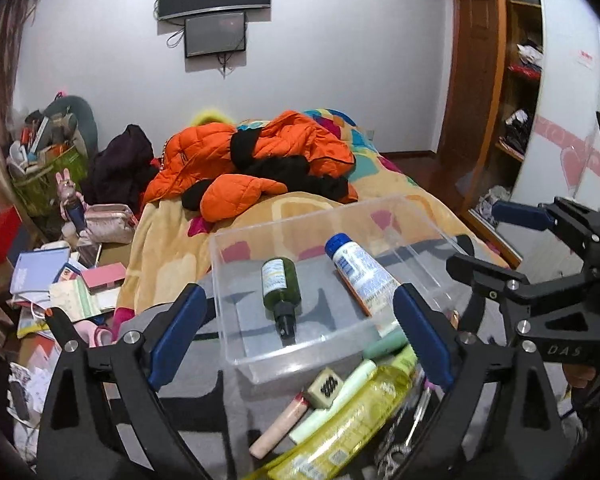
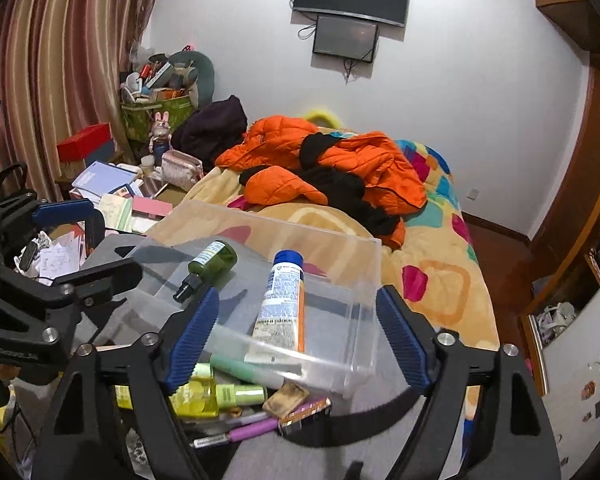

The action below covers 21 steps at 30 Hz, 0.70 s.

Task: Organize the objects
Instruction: 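Move the right tool to the blue card pack while the left tool reaches the yellow spray bottle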

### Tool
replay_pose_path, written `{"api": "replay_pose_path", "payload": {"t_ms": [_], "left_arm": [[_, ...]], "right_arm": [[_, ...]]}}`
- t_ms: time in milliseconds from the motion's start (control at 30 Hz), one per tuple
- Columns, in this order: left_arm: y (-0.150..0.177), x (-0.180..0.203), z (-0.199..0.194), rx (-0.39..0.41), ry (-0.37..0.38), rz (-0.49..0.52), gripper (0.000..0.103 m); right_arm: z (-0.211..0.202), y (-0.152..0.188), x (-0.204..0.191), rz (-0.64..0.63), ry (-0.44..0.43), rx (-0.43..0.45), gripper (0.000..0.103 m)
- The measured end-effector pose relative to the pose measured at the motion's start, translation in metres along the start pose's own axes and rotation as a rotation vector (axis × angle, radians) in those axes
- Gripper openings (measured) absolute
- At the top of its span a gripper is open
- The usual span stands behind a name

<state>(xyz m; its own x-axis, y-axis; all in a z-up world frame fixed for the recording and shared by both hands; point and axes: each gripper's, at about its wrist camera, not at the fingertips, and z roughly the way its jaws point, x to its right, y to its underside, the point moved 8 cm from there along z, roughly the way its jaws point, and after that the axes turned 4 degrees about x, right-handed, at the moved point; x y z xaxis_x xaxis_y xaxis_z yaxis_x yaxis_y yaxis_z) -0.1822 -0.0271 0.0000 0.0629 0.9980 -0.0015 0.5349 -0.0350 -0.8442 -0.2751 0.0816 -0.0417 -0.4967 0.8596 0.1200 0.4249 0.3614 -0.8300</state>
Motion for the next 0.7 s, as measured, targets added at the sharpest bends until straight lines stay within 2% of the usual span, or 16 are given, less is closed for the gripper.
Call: {"api": "replay_pose_path", "payload": {"t_ms": [133,267,433,533,700], "left_arm": [[0.006,0.002,-0.017,0.041,-0.011,0.032,0.095],[0.017,0.002,-0.022,0.029,-0.01,0.044,0.095],[0.044,0.004,-0.018,-0.027,0.015,0.058,0.094],[0.063,0.012,-0.009,-0.076,0.039,0.072,0.085],[0.09,0.025,0.007,-0.147,0.069,0.116,0.079]], "right_arm": [[-0.012,0.013,0.001,0.023,0.01,-0.012,0.082],[-0.015,0.028,0.002,0.042,0.023,-0.036,0.084],[-0.018,0.05,0.01,0.085,0.009,-0.059,0.084],[-0.016,0.064,0.016,0.12,-0.011,-0.081,0.084],[-0.008,0.092,0.023,0.133,-0.018,-0.132,0.082]]}}
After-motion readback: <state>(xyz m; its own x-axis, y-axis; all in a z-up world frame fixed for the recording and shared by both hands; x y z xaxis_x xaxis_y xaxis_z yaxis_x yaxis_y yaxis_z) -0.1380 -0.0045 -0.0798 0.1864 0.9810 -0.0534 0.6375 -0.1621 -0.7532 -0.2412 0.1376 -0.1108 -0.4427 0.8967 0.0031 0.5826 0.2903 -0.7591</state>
